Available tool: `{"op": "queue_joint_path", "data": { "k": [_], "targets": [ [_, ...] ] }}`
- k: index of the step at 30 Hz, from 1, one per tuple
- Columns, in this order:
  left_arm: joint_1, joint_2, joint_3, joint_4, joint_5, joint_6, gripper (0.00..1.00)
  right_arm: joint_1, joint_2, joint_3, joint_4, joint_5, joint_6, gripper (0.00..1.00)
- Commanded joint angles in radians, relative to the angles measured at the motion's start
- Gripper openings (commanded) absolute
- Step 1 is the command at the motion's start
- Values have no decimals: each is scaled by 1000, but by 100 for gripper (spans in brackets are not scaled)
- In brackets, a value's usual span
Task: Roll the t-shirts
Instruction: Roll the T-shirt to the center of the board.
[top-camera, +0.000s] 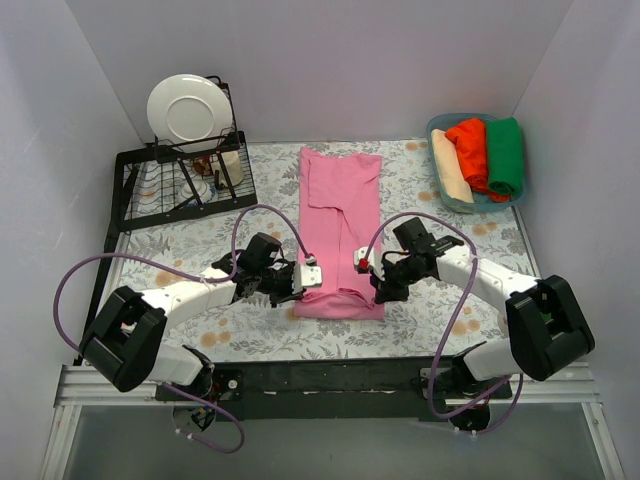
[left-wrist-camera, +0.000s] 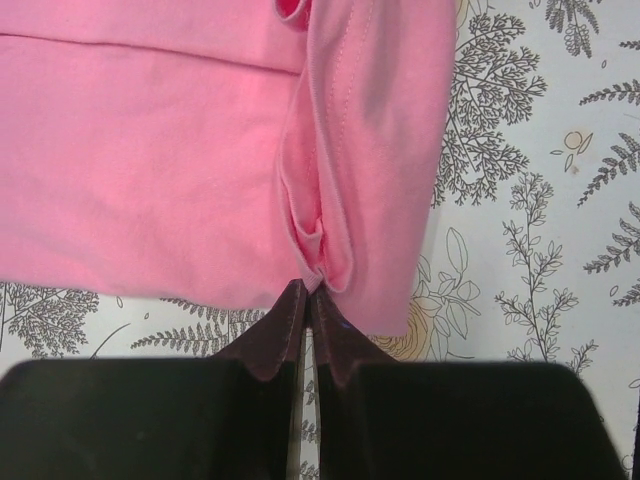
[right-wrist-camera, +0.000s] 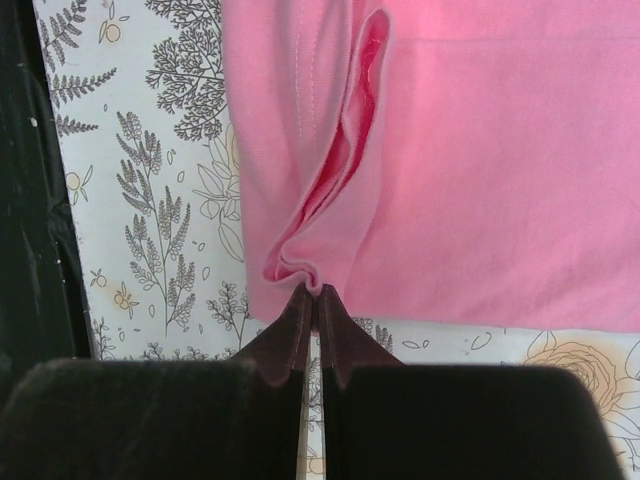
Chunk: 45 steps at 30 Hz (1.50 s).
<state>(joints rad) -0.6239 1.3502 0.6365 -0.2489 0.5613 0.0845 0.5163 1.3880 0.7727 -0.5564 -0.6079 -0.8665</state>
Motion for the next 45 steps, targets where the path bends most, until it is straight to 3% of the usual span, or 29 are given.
{"op": "queue_joint_path", "data": {
  "k": [1, 6, 12, 16, 21, 25, 28, 32, 38, 45],
  "targets": [
    [6, -36, 0, 34, -43, -18, 0, -4, 23, 46, 47, -18, 1, 1],
    [9, -29, -3, 54, -66, -52, 1, -5, 55, 69, 67, 16, -3, 1],
    [9, -65, 38, 37, -110, -112, 25, -12, 31, 109, 50, 80, 37, 24],
    [9, -95, 136, -27, -109, -129, 31, -22, -24, 106, 12, 97, 60, 41],
    [7, -135, 169, -105, 23, -112, 34, -22, -118, 53, 16, 53, 67, 44],
    [3, -131, 134, -139, 133, -120, 36, -19, -104, 28, 18, 2, 78, 43],
    [-8, -122, 120, -154, 184, -89, 43, -19, -102, 28, 16, 3, 60, 44],
    [-40, -106, 74, -142, 184, 53, 50, -19, -130, -3, 13, 28, 20, 45],
    [-50, -17, 86, -142, 190, 120, 49, -19, -119, -24, 12, -7, 12, 45],
    [-48, 109, 120, -130, 161, 112, 34, -19, -60, -10, 78, -12, 26, 43]
  ]
}}
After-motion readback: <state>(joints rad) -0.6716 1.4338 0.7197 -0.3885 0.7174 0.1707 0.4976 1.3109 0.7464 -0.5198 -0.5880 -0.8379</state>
